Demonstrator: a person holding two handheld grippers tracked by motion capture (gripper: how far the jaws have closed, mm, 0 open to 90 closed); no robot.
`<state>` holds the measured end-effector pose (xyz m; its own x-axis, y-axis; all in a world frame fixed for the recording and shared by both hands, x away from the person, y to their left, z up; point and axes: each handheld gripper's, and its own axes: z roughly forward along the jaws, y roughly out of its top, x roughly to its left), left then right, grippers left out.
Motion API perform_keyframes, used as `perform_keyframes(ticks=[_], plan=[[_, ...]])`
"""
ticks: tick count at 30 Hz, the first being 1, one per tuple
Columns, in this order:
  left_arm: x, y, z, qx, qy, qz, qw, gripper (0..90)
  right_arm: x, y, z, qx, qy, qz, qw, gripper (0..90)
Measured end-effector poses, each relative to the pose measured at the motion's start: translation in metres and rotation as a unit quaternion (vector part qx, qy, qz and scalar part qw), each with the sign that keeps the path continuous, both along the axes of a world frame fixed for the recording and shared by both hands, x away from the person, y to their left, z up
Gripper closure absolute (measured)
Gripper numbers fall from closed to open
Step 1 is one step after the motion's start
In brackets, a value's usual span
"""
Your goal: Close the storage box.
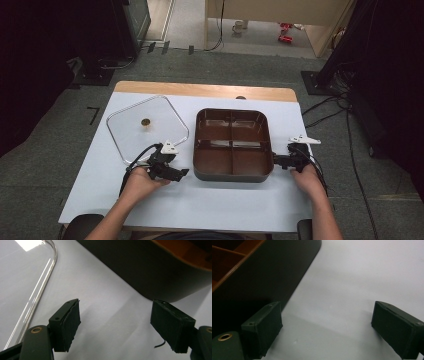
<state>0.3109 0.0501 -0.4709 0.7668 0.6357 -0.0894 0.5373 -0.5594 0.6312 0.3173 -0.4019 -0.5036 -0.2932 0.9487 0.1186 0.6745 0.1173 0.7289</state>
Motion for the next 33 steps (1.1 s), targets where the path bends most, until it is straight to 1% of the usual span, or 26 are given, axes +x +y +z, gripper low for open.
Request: perform_keyframes(ticks=[3,5,9,13,15,23,27,33], plan=[[0.001,0.002,0.003,-0.002,-0.004,0.004,1.0,23.8,0.0,0.0,0.0,0.0,0.0,0.0,1.0,9.1],[0.003,0.004,0.005,-0.007,-0.002,0.007,0.9999,23.8,0.0,0.0,0.0,0.0,0.0,0.0,1.0,9.2],[0.006,0.007,0.008,-0.011,-0.001,0.008,0.9999,23.9,0.0,0.0,0.0,0.0,0.0,0.0,1.0,9.2],[0.008,0.009,0.012,-0.007,-0.011,0.011,0.9999,24.2,0.0,0.0,0.0,0.0,0.0,0.0,1.0,9.2],[0.01,0.011,0.014,-0.014,-0.007,0.013,0.9998,24.2,0.0,0.0,0.0,0.0,0.0,0.0,1.0,9.1],[0.019,0.019,0.018,-0.021,-0.001,0.02,0.9996,24.1,0.0,0.0,0.0,0.0,0.0,0.0,1.0,9.2],[0.025,0.024,0.018,-0.02,0.002,0.024,0.9995,24.2,0.0,0.0,0.0,0.0,0.0,0.0,1.0,9.1],[0.033,0.03,0.02,-0.028,0.003,0.033,0.9991,24.2,0.0,0.0,0.0,0.0,0.0,0.0,1.0,9.2]])
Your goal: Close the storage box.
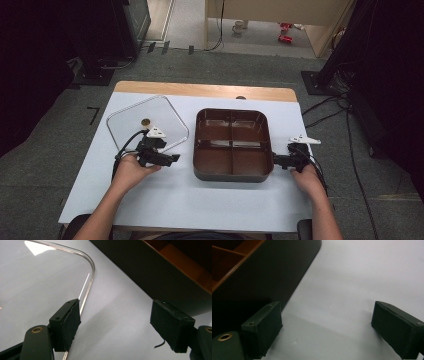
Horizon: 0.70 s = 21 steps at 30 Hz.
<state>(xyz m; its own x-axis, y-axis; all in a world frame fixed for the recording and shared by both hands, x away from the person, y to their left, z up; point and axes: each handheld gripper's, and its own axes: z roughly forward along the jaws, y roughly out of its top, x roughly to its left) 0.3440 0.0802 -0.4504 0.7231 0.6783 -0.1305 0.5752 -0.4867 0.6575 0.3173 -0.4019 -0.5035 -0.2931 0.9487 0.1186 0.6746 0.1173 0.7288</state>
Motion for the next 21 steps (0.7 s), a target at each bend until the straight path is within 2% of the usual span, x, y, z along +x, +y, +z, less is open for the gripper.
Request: perform_keyframes(ticks=[9,15,21], plan=[[0.011,0.007,0.001,0.002,0.0,0.008,1.0,24.7,0.0,0.0,0.0,0.0,0.0,0.0,1.0,9.2],[0.018,0.013,0.002,-0.007,-0.002,0.016,0.9998,24.7,0.0,0.0,0.0,0.0,-0.001,0.0,1.0,9.2],[0.025,0.02,0.004,-0.006,-0.003,0.023,0.9997,24.7,0.0,0.0,0.0,0.0,-0.001,0.0,1.0,9.1]])
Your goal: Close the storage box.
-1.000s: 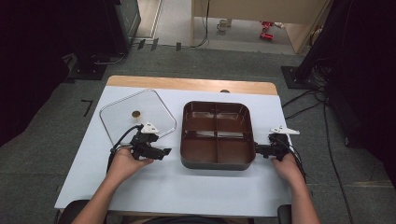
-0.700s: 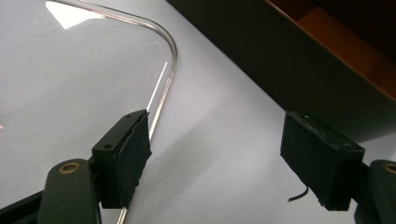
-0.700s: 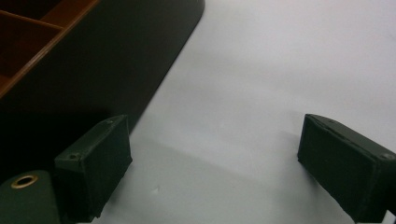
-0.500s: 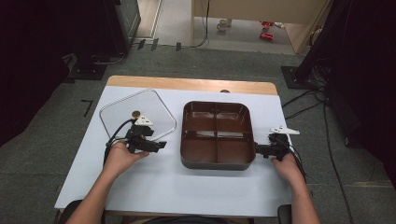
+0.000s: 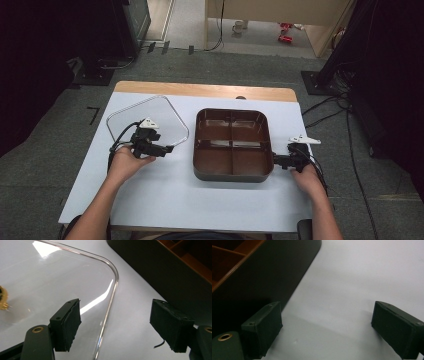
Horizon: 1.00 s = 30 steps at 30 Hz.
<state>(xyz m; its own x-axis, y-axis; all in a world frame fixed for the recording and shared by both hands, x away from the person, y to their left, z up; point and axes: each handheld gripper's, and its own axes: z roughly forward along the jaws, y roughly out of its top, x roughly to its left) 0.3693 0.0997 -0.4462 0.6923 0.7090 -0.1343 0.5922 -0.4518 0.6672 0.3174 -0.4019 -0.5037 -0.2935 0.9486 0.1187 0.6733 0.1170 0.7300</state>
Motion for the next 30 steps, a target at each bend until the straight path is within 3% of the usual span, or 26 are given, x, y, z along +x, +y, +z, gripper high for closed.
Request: perform_keyframes(ticks=[7,30], plan=[[0.009,0.01,0.003,-0.003,-0.006,0.015,0.9999,24.7,0.0,0.0,0.0,0.0,0.0,0.0,1.0,9.1],[0.044,0.039,0.006,0.015,-0.034,0.063,0.9973,26.2,0.0,0.0,0.0,0.0,0.0,0.0,1.0,9.1]])
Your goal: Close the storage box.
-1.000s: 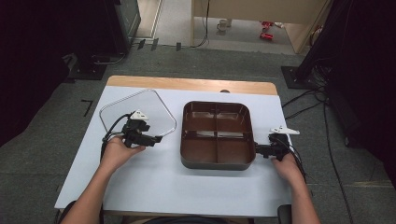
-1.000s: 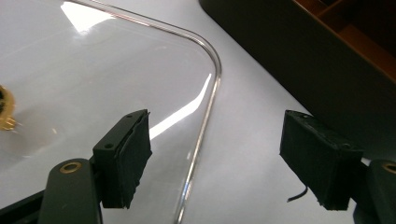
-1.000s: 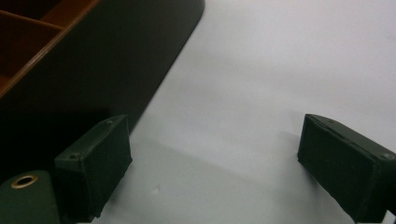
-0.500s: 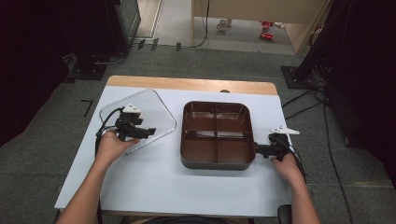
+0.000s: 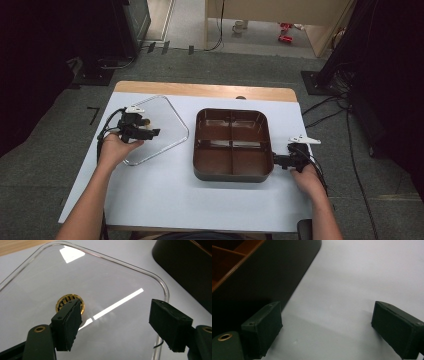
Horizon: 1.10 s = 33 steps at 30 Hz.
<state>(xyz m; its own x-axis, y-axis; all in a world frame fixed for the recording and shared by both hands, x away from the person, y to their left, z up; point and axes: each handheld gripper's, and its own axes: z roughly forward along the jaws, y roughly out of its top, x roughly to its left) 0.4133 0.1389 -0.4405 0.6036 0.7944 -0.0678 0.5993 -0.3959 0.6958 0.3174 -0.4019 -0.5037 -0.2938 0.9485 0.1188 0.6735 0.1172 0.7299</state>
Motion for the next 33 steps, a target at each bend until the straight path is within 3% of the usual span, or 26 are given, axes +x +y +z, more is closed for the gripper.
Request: perform_keyframes(ticks=[5,9,15,19,22,26,33], plan=[[0.01,0.006,-0.004,0.003,-0.003,0.013,0.9999,27.2,0.0,0.0,0.0,0.0,0.0,0.0,1.0,9.1],[0.016,0.01,-0.009,0.014,-0.016,0.029,0.9994,34.0,0.0,0.0,0.0,0.0,0.0,0.0,1.0,9.1],[0.026,0.013,-0.023,0.018,-0.004,0.043,0.9989,35.7,0.0,0.0,0.0,0.0,0.0,0.0,1.0,9.1],[0.03,0.015,-0.03,0.017,0.002,0.057,0.9982,41.5,0.0,0.0,0.0,0.0,0.0,0.0,1.0,9.1],[0.032,0.015,-0.032,0.009,0.001,0.058,0.9983,45.2,0.0,0.0,0.0,0.0,0.0,0.0,1.0,9.1],[0.032,0.014,-0.034,0.019,-0.006,0.056,0.9982,55.1,0.0,0.0,0.0,0.0,0.0,0.0,1.0,9.1],[0.033,0.016,-0.036,0.006,-0.002,0.051,0.9987,58.8,0.0,0.0,0.0,0.0,0.0,0.0,1.0,9.1]])
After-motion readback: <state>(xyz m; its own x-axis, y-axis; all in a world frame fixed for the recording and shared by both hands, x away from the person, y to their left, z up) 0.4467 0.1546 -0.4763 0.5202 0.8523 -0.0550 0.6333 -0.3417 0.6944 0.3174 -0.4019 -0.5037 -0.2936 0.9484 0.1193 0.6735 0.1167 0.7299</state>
